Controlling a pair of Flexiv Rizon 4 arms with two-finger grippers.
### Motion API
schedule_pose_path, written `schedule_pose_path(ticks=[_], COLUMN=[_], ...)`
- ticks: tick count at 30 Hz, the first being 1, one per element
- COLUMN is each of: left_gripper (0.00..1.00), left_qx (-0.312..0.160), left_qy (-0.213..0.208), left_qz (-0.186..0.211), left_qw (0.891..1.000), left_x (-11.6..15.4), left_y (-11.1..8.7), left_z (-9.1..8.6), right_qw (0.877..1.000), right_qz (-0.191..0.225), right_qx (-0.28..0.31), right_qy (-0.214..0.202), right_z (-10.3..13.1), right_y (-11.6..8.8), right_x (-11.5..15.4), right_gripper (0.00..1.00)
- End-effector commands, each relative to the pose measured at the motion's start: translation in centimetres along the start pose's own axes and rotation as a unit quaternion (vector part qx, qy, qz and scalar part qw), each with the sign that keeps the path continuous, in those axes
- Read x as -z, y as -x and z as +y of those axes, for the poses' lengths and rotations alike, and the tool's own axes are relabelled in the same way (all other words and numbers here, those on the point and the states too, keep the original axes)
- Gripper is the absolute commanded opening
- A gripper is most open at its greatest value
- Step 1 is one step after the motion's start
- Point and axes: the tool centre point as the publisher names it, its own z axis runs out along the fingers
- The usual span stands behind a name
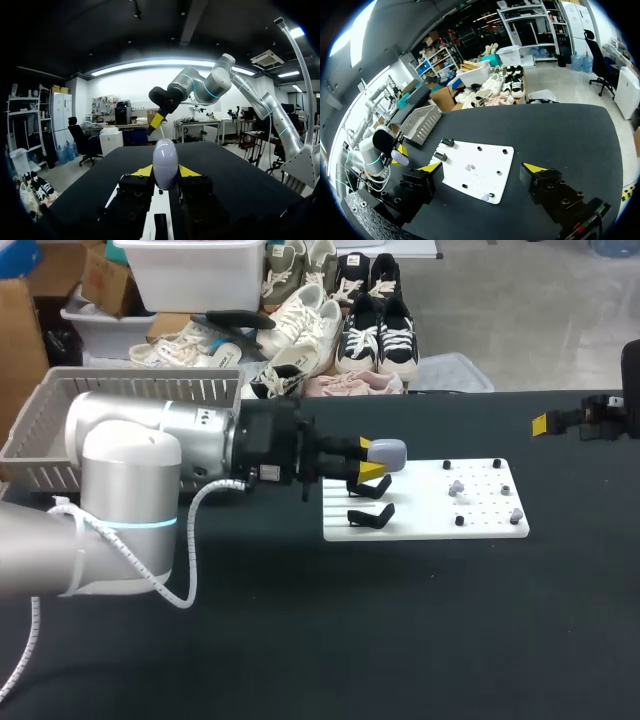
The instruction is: Pick up each earbud case from the left stands, insert the matching earbuds, close the lid, and place the case in the box.
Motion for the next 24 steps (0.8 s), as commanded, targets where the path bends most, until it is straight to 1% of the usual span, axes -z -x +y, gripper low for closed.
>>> schedule_pose_path(ticks=[1, 6, 14, 20, 24], left_gripper=[0.00, 0.00, 0.00, 0.00, 0.00], left_qx=[0.002, 0.004, 0.005, 0.002, -0.002], left_qy=[-0.015, -0.014, -0.008, -0.010, -0.008], left_qz=[0.003, -0.003, -0.012, -0.014, -0.007], left_qw=[1.000, 1.000, 1.000, 1.000, 1.000], left_x=[-0.7, -1.1, -1.5, -1.7, -1.9], left_y=[-0.2, -0.5, -0.8, -0.9, -0.9], left_z=[0.9, 1.0, 1.0, 0.9, 0.8], right_qw=[1.000, 0.999, 0.996, 0.991, 0.989], right_qz=[0.003, -0.001, -0.011, -0.004, 0.005], right_qx=[0.007, 0.037, 0.081, 0.116, 0.135], right_qy=[0.006, 0.014, 0.045, 0.059, 0.060], right_z=[0.2, 2.3, 6.5, 9.5, 10.9], right_y=[-0.1, -0.6, -0.8, -1.4, -1.7], right_x=[0.0, 0.4, 1.8, 2.1, 1.9], right_gripper=[1.00, 1.00, 1.00, 1.00, 1.00])
